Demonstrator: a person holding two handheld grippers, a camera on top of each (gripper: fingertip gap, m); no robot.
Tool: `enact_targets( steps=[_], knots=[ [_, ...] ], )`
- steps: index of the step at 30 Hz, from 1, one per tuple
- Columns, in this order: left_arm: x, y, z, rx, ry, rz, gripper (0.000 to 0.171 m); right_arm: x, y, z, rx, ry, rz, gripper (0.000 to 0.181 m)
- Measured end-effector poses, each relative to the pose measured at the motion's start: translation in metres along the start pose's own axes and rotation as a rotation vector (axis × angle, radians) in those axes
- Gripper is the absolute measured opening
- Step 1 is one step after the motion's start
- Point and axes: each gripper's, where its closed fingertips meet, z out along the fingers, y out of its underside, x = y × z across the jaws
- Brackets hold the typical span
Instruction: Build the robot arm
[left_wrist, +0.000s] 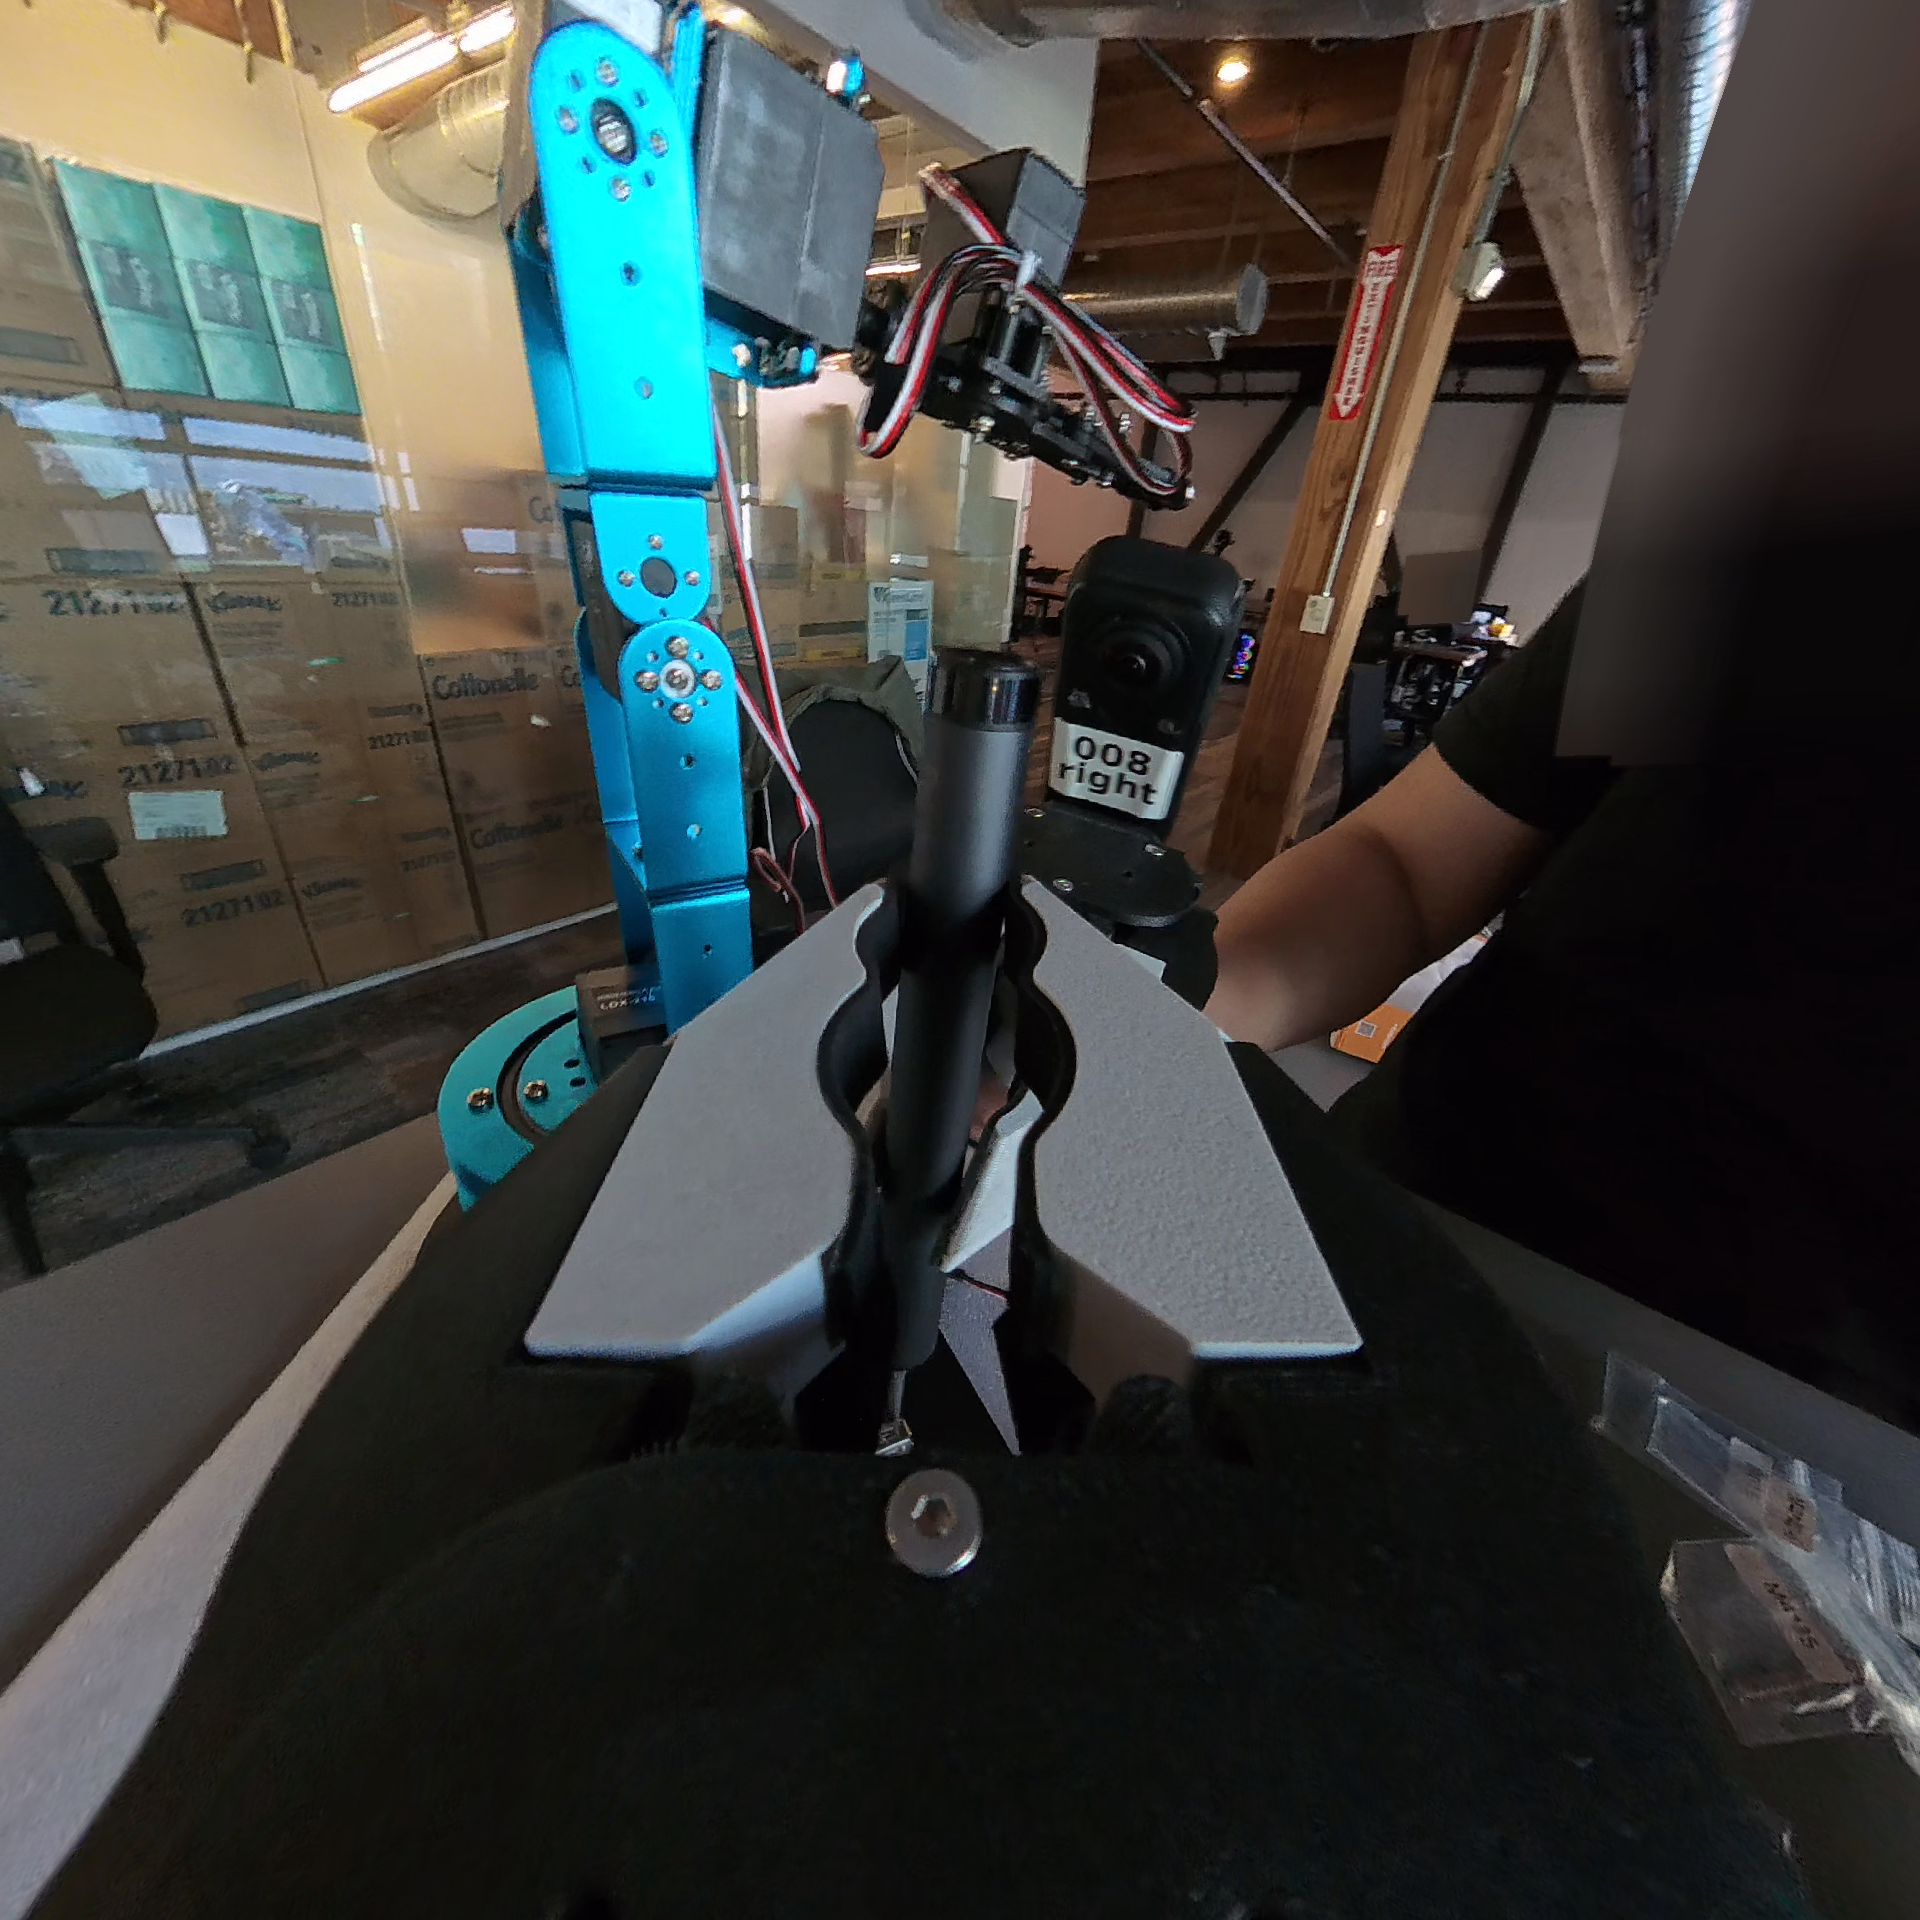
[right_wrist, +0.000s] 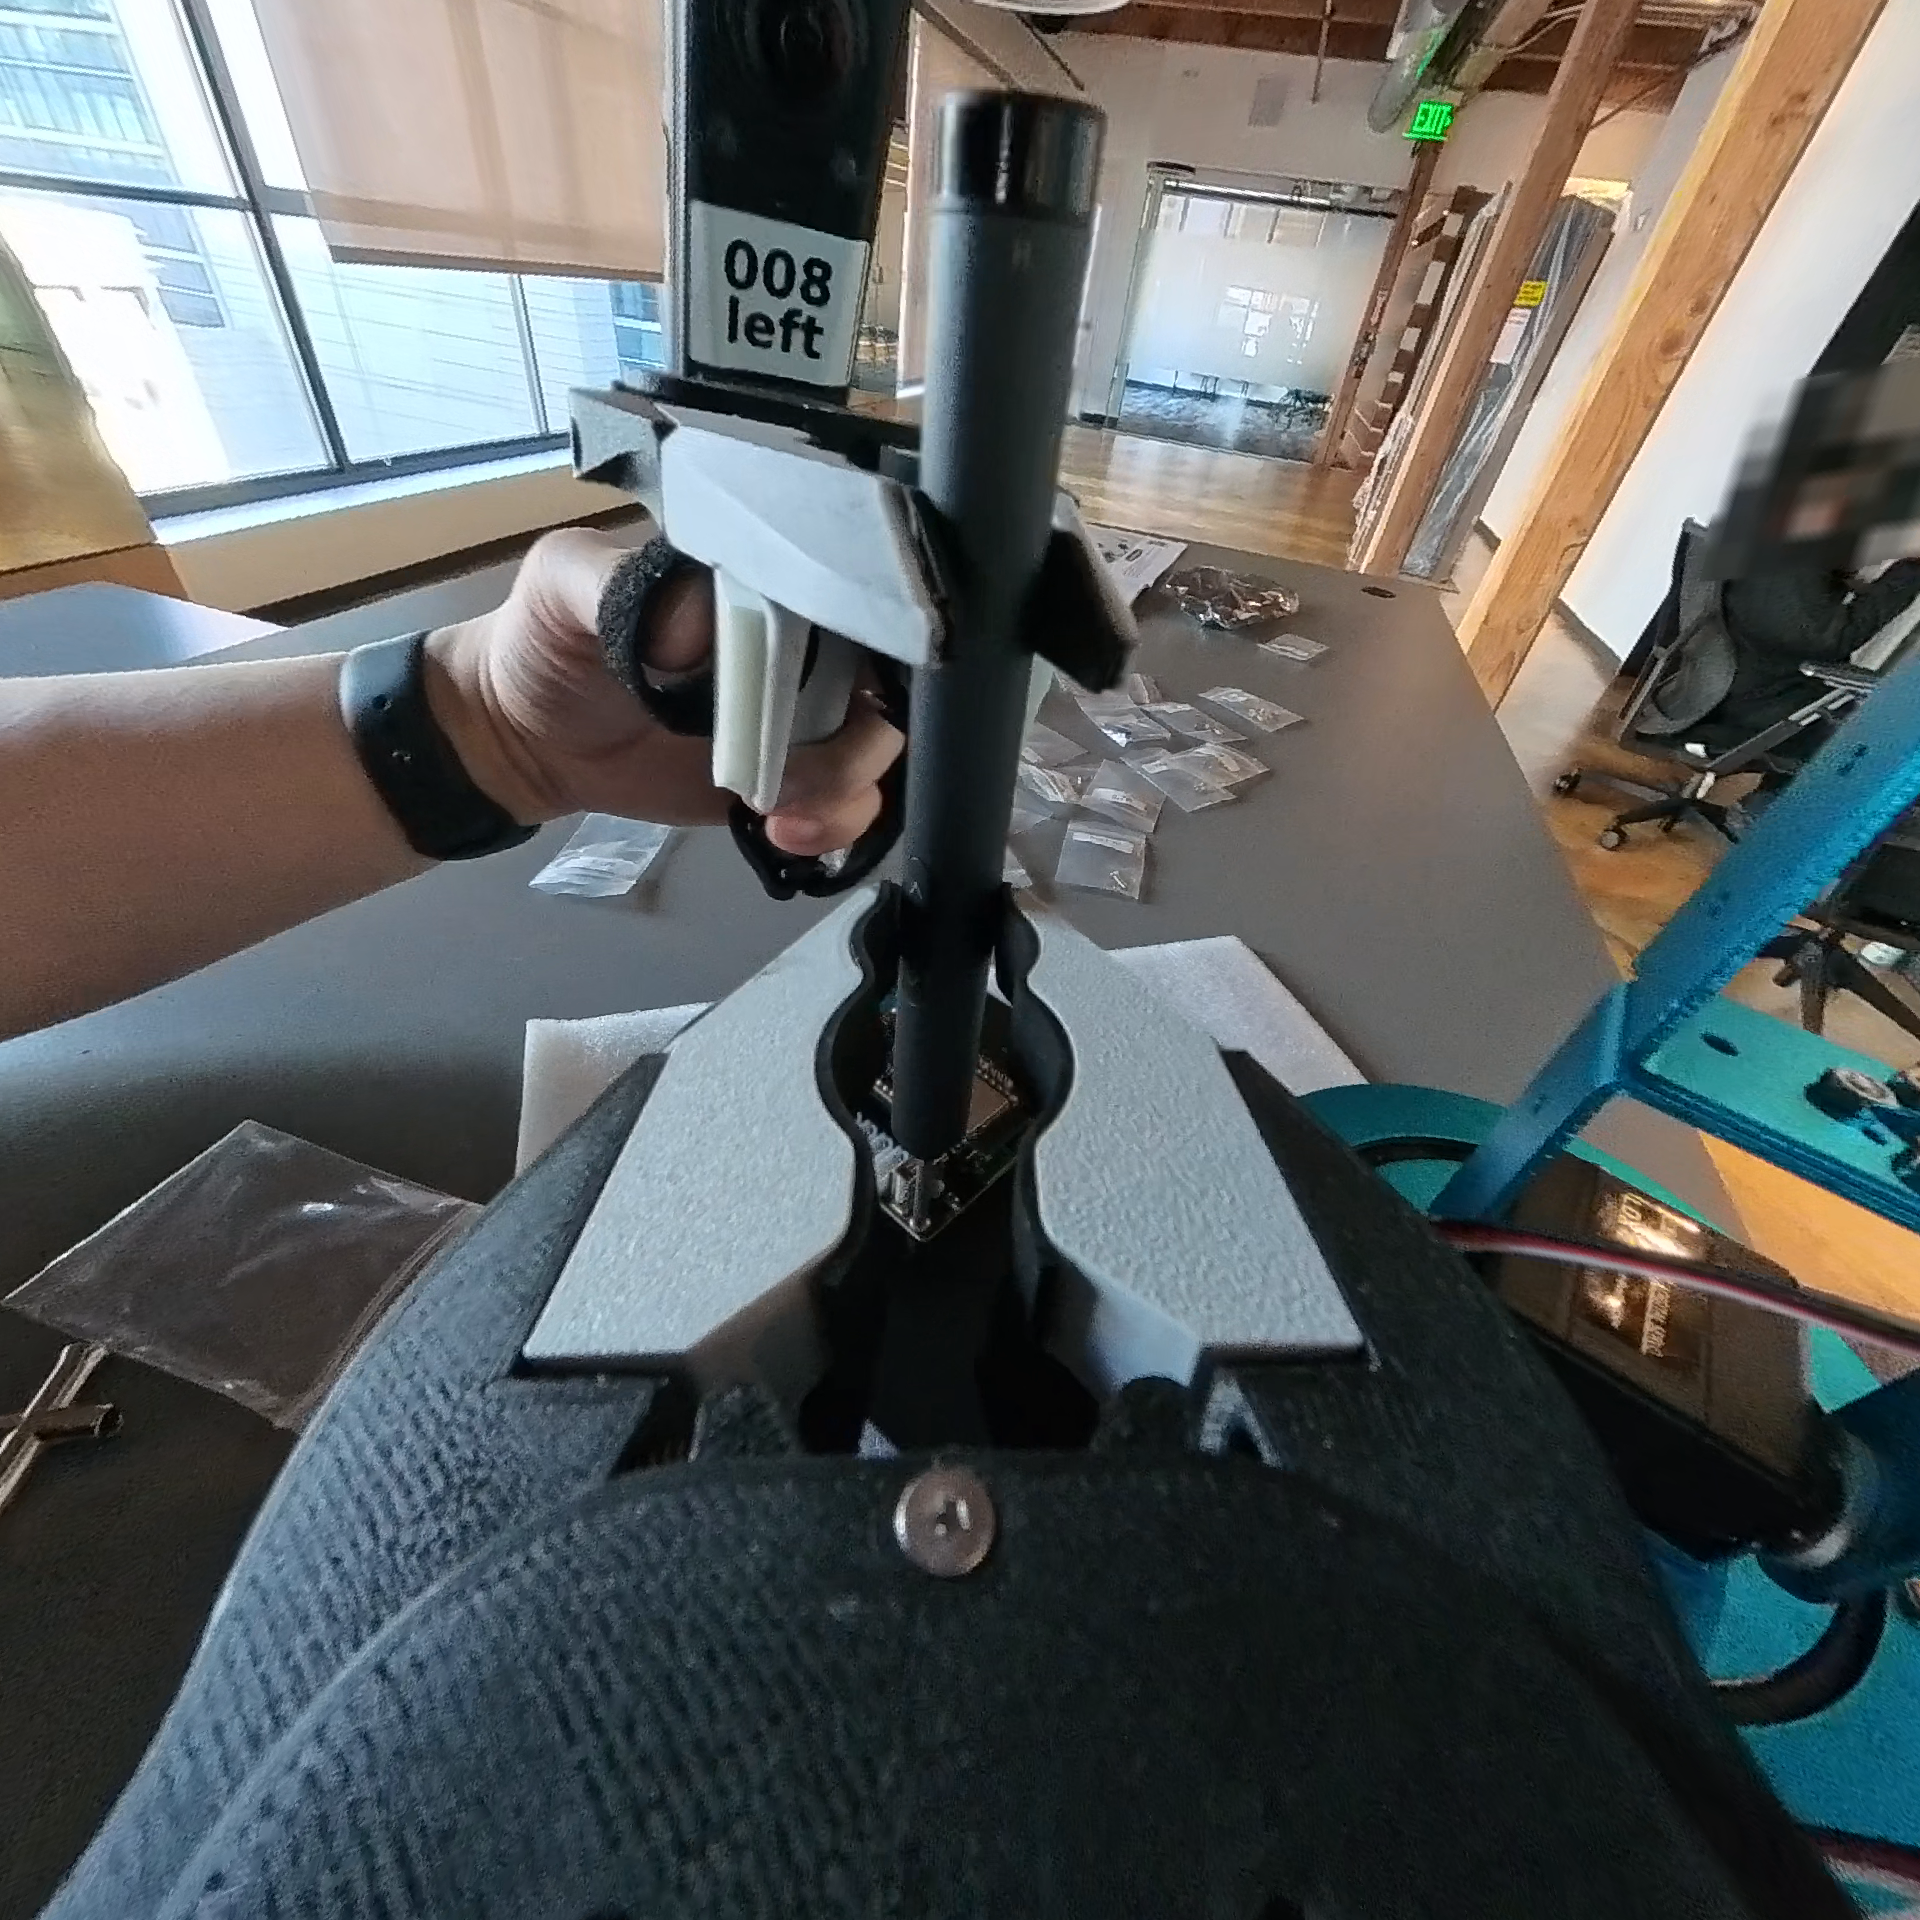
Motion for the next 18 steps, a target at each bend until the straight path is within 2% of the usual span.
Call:
enact_targets(
  steps=[6, 11, 16, 18],
  knots=[
    [0.001, 0.001, 0.001, -0.023, -0.023, -0.064, 0.020, 0.002, 0.000, -0.001, -0.001, 0.039, -0.005, 0.016],
    [0.002, -0.010, -0.003, -0.018, -0.125, -0.028, 0.024, 0.001, 0.000, -0.001, -0.003, 0.068, 0.001, 0.016],
    [-0.004, -0.009, -0.005, -0.071, -0.234, -0.031, 0.029, 0.006, 0.001, -0.003, -0.006, 0.114, 0.051, 0.016],
    [-0.008, -0.009, -0.005, -0.074, -0.284, -0.023, 0.039, 0.007, 0.001, -0.003, -0.009, 0.130, 0.077, 0.016]
  ],
)
